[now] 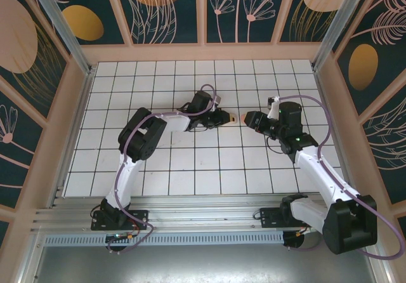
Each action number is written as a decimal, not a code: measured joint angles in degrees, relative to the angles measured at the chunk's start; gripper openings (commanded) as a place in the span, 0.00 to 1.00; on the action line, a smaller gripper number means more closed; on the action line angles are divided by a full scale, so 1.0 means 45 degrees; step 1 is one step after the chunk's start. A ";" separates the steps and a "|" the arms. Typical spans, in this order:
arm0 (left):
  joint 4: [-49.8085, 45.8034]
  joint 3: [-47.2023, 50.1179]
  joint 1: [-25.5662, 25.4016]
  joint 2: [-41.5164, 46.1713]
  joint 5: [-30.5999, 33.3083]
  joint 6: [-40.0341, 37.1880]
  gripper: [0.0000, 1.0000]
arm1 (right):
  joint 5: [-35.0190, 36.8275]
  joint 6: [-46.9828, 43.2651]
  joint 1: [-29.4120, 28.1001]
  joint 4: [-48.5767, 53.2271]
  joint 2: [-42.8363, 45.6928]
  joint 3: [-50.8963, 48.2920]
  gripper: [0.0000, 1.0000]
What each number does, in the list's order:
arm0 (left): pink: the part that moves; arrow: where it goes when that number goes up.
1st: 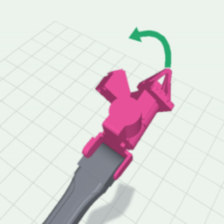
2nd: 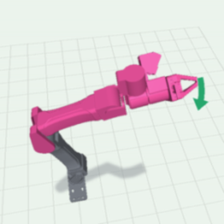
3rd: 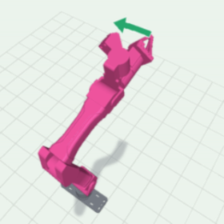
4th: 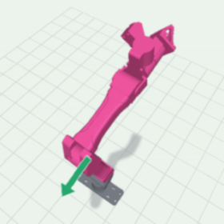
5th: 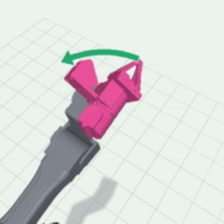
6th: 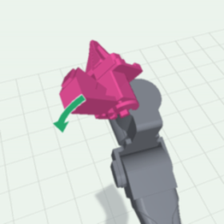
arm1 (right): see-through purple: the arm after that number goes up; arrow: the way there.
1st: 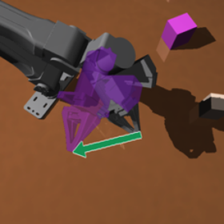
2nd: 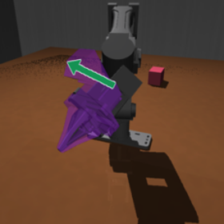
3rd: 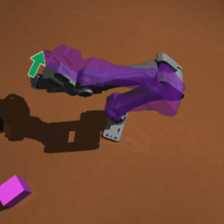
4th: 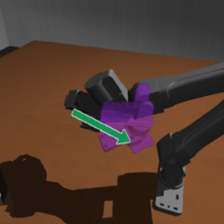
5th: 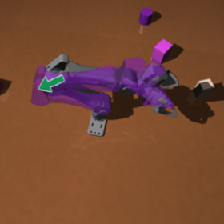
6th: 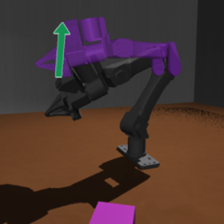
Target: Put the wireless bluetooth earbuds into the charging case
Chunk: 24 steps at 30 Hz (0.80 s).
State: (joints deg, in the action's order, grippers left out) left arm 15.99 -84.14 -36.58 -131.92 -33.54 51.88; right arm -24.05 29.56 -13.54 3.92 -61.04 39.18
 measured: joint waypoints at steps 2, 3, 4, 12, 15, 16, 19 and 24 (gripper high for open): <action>0.0112 -0.0078 -0.0019 -0.0107 -0.0039 0.0102 0.21 | -0.0005 0.0015 0.0000 -0.0015 0.0010 -0.0010 0.46; 0.0126 -0.0151 -0.0029 -0.0165 -0.0092 0.0141 0.22 | 0.0000 0.0058 0.0000 -0.0024 0.0010 -0.0024 0.46; 0.0155 -0.0238 -0.0034 -0.0238 -0.0126 0.0209 0.23 | 0.0000 0.0097 0.0000 -0.0049 0.0010 -0.0044 0.46; 0.0097 -0.0398 -0.0044 -0.0369 -0.0155 0.0243 0.32 | 0.0000 0.0189 0.0000 -0.0053 0.0112 -0.0141 0.46; -0.0180 -0.0534 -0.0049 -0.0364 -0.0019 0.0039 0.35 | 0.0000 0.0189 0.0000 -0.0049 0.0214 -0.0141 0.46; -0.0330 -0.0602 -0.0058 -0.0355 0.0034 -0.0068 0.35 | 0.0005 0.0189 0.0000 -0.0049 0.0228 -0.0141 0.46; -0.0845 -0.0743 -0.0136 -0.0257 0.0355 -0.0452 0.38 | 0.0005 0.0189 0.0000 -0.0049 0.0257 -0.0141 0.46; -0.2200 -0.0913 -0.0185 0.0121 0.1345 -0.1316 0.41 | 0.0005 0.0189 0.0000 -0.0044 0.0257 -0.0141 0.46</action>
State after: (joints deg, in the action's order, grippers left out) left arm 6.09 -88.25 -37.41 -131.37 -27.49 45.95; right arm -24.03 30.41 -13.54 3.73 -59.88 38.54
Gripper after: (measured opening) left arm 0.403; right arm 0.463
